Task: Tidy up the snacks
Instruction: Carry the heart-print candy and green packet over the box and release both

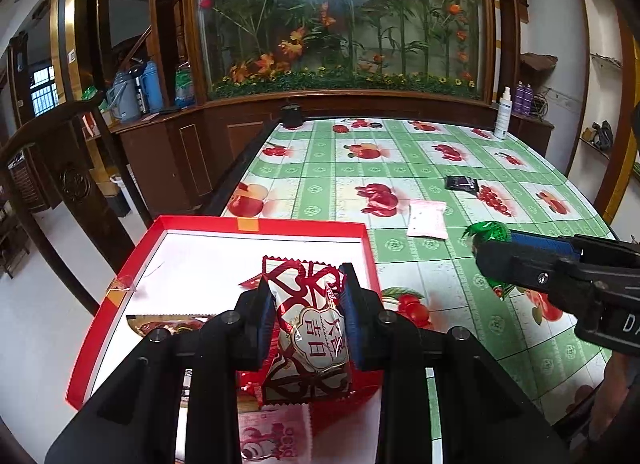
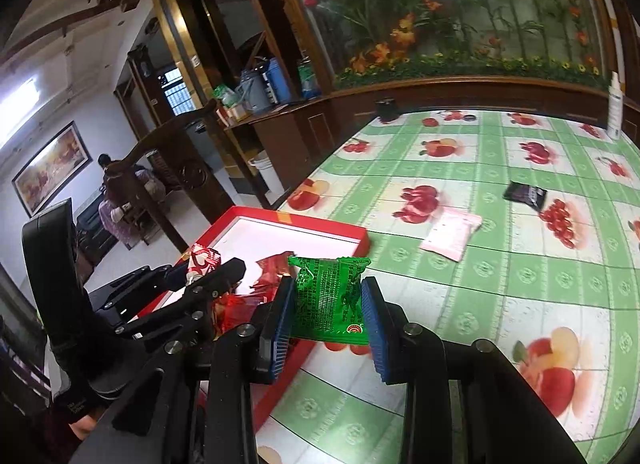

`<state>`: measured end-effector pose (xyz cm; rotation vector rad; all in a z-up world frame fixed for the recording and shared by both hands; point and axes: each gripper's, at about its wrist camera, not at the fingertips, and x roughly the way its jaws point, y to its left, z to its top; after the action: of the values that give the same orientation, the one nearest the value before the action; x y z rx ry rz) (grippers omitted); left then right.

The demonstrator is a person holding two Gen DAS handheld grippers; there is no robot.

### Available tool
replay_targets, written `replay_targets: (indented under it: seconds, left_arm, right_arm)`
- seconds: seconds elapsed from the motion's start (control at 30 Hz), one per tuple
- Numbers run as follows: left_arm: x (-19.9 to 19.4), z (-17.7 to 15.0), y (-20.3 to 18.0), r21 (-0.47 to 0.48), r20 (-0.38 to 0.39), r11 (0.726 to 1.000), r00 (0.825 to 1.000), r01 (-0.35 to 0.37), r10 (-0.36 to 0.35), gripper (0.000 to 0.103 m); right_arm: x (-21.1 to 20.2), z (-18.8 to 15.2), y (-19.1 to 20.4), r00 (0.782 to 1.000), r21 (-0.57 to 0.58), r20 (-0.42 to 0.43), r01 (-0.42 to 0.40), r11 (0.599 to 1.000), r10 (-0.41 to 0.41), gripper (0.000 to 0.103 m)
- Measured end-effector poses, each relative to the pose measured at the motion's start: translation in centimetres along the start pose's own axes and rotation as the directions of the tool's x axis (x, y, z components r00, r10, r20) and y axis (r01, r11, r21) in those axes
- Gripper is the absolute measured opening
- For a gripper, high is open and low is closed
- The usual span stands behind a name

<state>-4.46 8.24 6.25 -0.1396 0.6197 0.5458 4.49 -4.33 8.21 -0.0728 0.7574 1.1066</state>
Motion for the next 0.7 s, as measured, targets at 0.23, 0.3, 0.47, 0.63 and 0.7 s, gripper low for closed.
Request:
replay_targets:
  seconds: [0.23,0.3,0.47,0.63,0.7]
  left_arm:
    - [0.3,-0.3,1.9,-0.030,-0.004,0.999,1.000,-0.028,0.028,0.027]
    - [0.4,-0.4,2.5,-0.039,-0.007,0.999,0.999,-0.035,0.035,0.027]
    - [0.8,-0.7,4.1,-0.064,-0.018,0.997,0.999,-0.052,0.051,0.027]
    - [1.0,-0.9,5.5,-0.086,-0.021,0.994,0.997,-0.071,0.069,0.027]
    - [1.1,-1.0,6.1,-0.094,-0.023,0.992,0.997,-0.080,0.078,0.027]
  right_arm:
    - [2.1,0.5,2.2,0.999,-0.037,-0.025,-0.027,0.999,0.027,0.034]
    - [2.7,0.7,2.8,0.999,-0.047,-0.036,-0.039,0.998,0.037,0.034]
    - [4.4,1.0,4.6,0.997,-0.074,-0.058,-0.062,0.995,0.058,0.034]
    - [5.5,1.3,6.2,0.995,-0.100,-0.068,-0.077,0.992,0.071,0.034]
    - [5.8,1.5,6.8,0.995,-0.112,-0.068,-0.080,0.991,0.072,0.035]
